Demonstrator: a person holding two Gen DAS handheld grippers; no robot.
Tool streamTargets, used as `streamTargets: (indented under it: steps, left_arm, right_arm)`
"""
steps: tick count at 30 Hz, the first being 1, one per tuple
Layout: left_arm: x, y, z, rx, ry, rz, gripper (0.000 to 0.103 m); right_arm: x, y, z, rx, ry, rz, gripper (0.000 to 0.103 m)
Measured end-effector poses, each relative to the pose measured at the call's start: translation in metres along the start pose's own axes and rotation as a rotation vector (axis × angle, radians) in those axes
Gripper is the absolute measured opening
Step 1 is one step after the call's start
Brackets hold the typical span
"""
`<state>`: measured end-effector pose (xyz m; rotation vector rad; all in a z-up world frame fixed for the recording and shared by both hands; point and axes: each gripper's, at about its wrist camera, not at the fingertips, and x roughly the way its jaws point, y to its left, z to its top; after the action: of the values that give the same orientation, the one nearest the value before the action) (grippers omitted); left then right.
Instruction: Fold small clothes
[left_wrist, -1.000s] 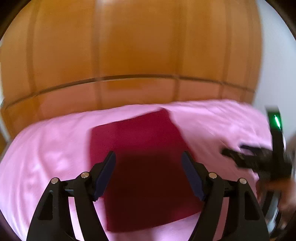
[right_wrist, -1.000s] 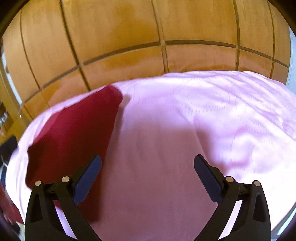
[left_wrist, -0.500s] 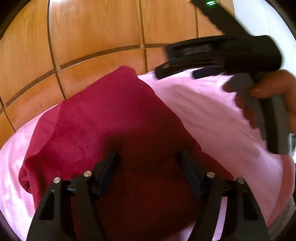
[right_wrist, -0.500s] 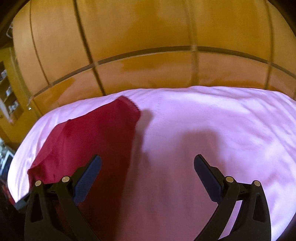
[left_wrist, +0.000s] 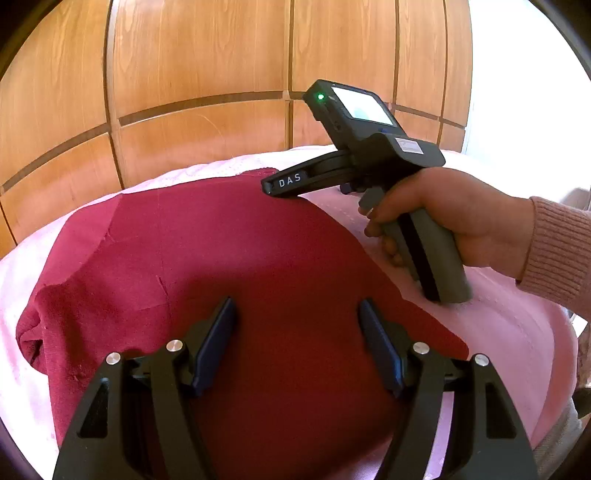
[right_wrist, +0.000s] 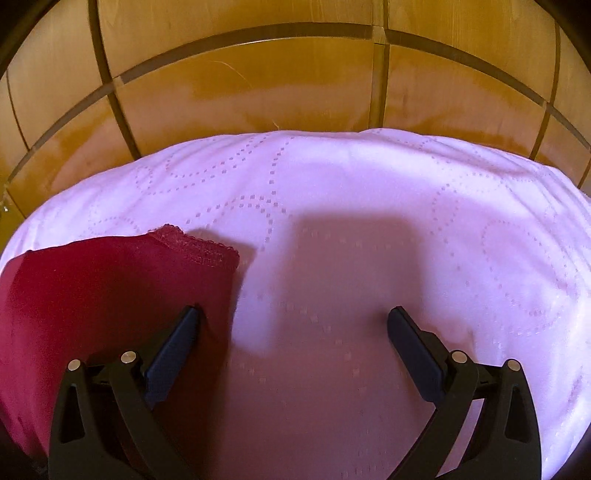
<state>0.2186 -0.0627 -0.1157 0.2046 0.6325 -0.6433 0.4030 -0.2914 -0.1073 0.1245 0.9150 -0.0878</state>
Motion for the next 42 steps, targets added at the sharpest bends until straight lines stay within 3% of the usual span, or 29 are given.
streamTargets:
  steps: [6, 10, 18, 22, 25, 27, 35, 38, 42]
  left_arm:
    - [-0.019, -0.007, 0.004, -0.007, 0.005, -0.013, 0.076]
    - [-0.040, 0.011, 0.012, -0.106, -0.025, -0.029, 0.079]
    - [-0.053, 0.072, 0.031, -0.308, -0.053, 0.049, 0.079]
    - [-0.036, 0.094, 0.033, -0.313, 0.006, 0.166, 0.078]
    - [-0.008, 0.115, 0.023, -0.336, 0.114, 0.232, 0.066]
    - [0.002, 0.127, 0.012, -0.357, 0.148, 0.245, 0.064]
    - [0.001, 0.141, 0.004, -0.405, 0.135, 0.191, 0.066]
    - [-0.015, 0.145, -0.001, -0.468, 0.106, 0.150, 0.084]
    - [-0.029, 0.165, -0.026, -0.645, 0.098, 0.027, 0.087]
  right_arm:
    - [-0.032, -0.010, -0.008, 0.060, -0.017, 0.053, 0.099]
    - [-0.057, -0.006, -0.019, 0.061, -0.045, 0.073, 0.099]
    - [-0.095, 0.009, -0.039, 0.032, -0.076, 0.088, 0.099]
    - [-0.103, 0.022, -0.047, 0.016, -0.074, 0.100, 0.099]
    - [-0.100, 0.029, -0.055, 0.007, -0.065, 0.103, 0.099]
    - [-0.094, 0.032, -0.060, 0.005, -0.060, 0.111, 0.099]
    - [-0.077, 0.029, -0.070, 0.067, -0.028, 0.160, 0.099]
    - [-0.086, 0.021, -0.073, 0.111, -0.028, 0.194, 0.099]
    - [-0.097, 0.014, -0.083, 0.146, -0.045, 0.248, 0.099]
